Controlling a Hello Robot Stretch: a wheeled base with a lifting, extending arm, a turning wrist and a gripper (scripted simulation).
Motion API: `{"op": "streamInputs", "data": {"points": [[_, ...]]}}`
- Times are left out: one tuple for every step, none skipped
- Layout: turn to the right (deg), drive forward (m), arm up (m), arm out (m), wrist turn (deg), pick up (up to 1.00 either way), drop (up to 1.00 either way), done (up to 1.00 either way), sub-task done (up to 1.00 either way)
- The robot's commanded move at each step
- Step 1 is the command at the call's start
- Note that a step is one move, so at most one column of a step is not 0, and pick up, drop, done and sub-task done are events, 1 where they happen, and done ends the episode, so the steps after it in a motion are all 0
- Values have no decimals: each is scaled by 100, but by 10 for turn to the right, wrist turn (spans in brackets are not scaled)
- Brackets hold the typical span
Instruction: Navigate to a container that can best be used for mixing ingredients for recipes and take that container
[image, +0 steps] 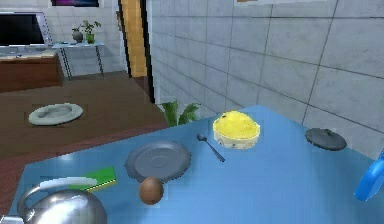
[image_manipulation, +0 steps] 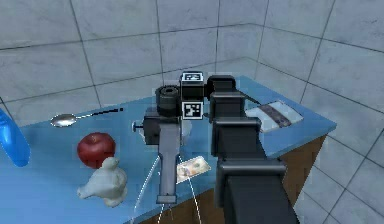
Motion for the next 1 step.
{"op": "streamInputs", "data": {"points": [[0,0,0,0,450,0,0,0,0]]}}
